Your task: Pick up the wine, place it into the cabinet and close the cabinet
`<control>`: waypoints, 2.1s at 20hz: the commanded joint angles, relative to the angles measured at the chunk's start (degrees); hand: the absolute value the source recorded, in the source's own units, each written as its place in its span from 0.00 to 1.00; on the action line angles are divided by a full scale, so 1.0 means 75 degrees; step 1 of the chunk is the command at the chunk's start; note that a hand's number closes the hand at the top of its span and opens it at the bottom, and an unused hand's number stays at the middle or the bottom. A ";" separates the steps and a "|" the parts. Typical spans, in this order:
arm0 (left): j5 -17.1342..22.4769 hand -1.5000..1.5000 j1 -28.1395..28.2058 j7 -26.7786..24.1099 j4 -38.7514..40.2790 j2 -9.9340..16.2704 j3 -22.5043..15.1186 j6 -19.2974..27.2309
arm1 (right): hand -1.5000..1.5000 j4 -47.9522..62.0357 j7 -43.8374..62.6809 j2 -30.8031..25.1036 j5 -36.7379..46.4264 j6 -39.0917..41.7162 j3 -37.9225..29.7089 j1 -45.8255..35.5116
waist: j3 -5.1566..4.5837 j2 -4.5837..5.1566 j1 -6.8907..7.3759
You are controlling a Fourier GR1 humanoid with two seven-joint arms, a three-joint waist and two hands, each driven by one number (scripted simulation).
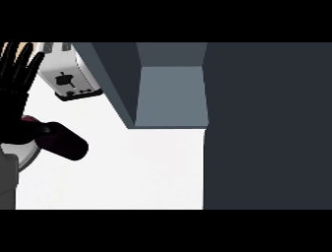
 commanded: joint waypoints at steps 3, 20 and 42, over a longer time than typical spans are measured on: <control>-0.0262 0.00 0.0764 -0.0074 -0.0889 -0.0387 -0.0474 0.0219 | 0.00 -0.0276 0.0292 0.0165 0.0071 0.0111 -0.0099 0.0092 | 0.0000 -0.0006 0.0029; -0.0085 0.00 0.0735 0.0508 -0.0697 0.0342 0.0117 0.0254 | 0.00 -0.0316 0.1308 0.0486 0.0368 -0.0294 0.0141 -0.0979 | -0.0002 0.0002 0.0046; -0.0105 0.00 0.1583 -0.1343 0.1858 0.0866 0.1094 -0.1425 | 0.00 -0.0558 0.1771 0.0242 -0.0499 -0.0102 -0.0662 -0.1266 | -0.0004 0.0007 0.0019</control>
